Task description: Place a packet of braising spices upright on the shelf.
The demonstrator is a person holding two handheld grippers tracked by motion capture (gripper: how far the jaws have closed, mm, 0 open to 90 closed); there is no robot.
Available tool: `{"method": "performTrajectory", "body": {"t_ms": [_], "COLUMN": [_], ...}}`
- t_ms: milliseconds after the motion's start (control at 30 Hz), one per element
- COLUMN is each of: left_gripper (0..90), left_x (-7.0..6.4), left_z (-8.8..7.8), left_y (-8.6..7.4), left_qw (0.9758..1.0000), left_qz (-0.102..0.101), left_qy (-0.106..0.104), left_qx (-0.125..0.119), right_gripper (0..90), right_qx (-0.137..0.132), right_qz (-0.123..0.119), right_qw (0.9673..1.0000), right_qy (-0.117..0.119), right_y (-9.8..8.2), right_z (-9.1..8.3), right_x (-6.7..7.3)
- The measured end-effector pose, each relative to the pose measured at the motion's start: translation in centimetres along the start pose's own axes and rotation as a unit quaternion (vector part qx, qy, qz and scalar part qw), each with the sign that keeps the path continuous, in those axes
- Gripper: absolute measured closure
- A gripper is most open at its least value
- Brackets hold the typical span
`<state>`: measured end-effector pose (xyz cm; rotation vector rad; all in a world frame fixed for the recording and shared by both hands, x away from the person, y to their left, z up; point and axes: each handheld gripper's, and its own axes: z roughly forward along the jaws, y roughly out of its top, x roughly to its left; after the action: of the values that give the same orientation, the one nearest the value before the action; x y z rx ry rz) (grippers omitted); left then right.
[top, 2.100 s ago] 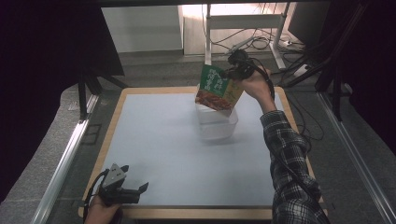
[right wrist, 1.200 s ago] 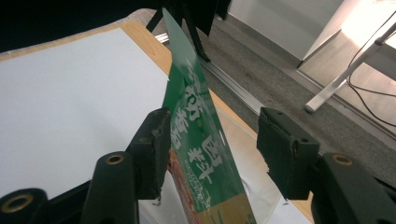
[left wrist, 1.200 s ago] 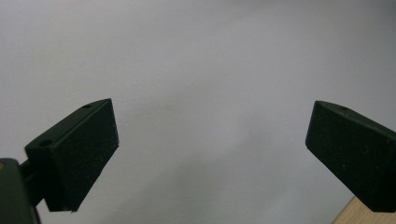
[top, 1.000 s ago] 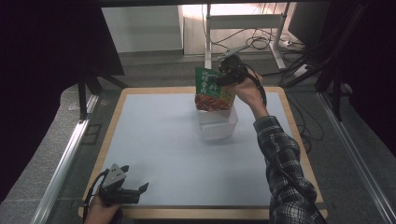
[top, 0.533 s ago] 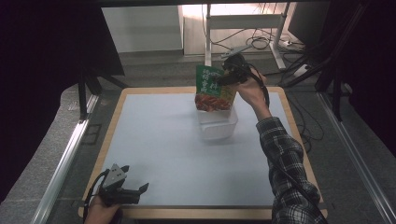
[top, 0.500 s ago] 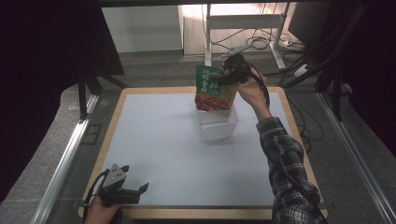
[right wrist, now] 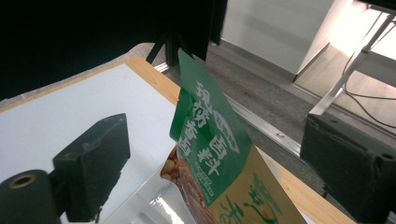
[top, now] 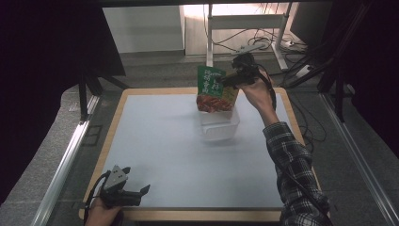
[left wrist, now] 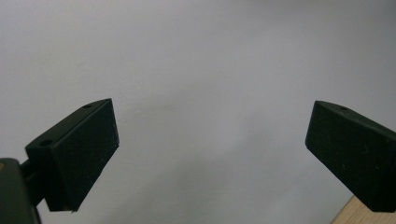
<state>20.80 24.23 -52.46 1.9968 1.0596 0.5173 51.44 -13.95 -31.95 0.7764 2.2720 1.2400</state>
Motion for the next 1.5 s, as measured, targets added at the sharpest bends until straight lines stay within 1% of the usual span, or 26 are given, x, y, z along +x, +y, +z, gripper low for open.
{"method": "performTrajectory", "body": {"t_ms": [67, 133, 167, 233, 400, 600, 800, 867, 900, 1000, 1167, 1233, 1367, 1500], "left_gripper": [2.5, 2.5, 2.6, 2.7, 2.6, 2.6, 2.6, 2.6, 2.6, 2.6, 2.6, 2.6, 2.6, 2.6], "left_x": [0.0, 0.0, 0.0, 0.0, 0.0, 0.0, 0.1, 0.1, 0.1, 0.1, 0.0, 0.0, 0.0, 0.0], "left_z": [0.0, 0.0, 0.0, 0.0, 0.0, 0.0, 0.0, 0.0, 0.0, 0.0, 0.0, 0.0, 0.0, 0.1], "left_y": [0.0, 0.0, 0.0, 0.0, 0.0, 0.0, 0.0, 0.0, 0.0, 0.0, 0.0, 0.0, 0.0, 0.0], "left_qw": [1.0, 1.0, 1.0, 1.0, 1.0, 1.0, 1.0, 1.0, 1.0, 1.0, 1.0, 1.0, 1.0, 1.0], "left_qz": [0.0, 0.0, 0.0, 0.0, -0.001, -0.002, -0.003, -0.004, -0.004, -0.004, -0.004, -0.004, -0.003, -0.003], "left_qy": [0.0, 0.0, 0.0, 0.0, 0.0, 0.0, 0.001, 0.001, 0.001, 0.001, 0.001, 0.001, 0.002, 0.002], "left_qx": [0.0, 0.0, 0.0, 0.001, 0.0, 0.0, 0.001, 0.001, 0.001, 0.002, 0.002, 0.001, 0.002, 0.003], "right_gripper": [4.7, 4.0, 1.9, 0.5, 0.0, 0.0, 0.0, 0.0, 0.0, 0.0, 0.0, 0.0, 0.0, 0.0], "right_qx": [-0.002, -0.003, -0.004, -0.004, -0.003, -0.005, -0.005, -0.003, -0.002, -0.002, 0.0, 0.001, 0.0, -0.002], "right_qz": [0.002, 0.003, 0.004, 0.005, 0.009, 0.007, 0.017, 0.025, 0.029, 0.029, 0.027, 0.026, 0.027, 0.03], "right_qw": [1.0, 1.0, 0.9999, 0.9999, 0.9999, 0.9999, 0.9998, 0.9997, 0.9996, 0.9996, 0.9995, 0.9996, 0.9994, 0.9992], "right_qy": [-0.004, -0.004, -0.009, -0.012, -0.01, -0.01, -0.004, -0.002, 0.003, 0.004, 0.014, 0.015, 0.022, 0.027], "right_y": [-0.2, -0.2, -0.4, -0.6, -1.1, -2.0, -3.0, -3.4, -3.9, -4.2, -5.5, -5.6, -6.5, -6.9], "right_z": [-0.3, -0.4, -0.7, -0.9, -1.2, -1.6, -2.0, -2.1, -2.2, -2.3, -2.5, -2.6, -3.1, -3.4], "right_x": [0.0, 0.0, 0.1, 0.1, 0.2, 0.6, 0.7, 0.8, 1.0, 1.1, 1.6, 1.7, 2.0, 2.3]}}
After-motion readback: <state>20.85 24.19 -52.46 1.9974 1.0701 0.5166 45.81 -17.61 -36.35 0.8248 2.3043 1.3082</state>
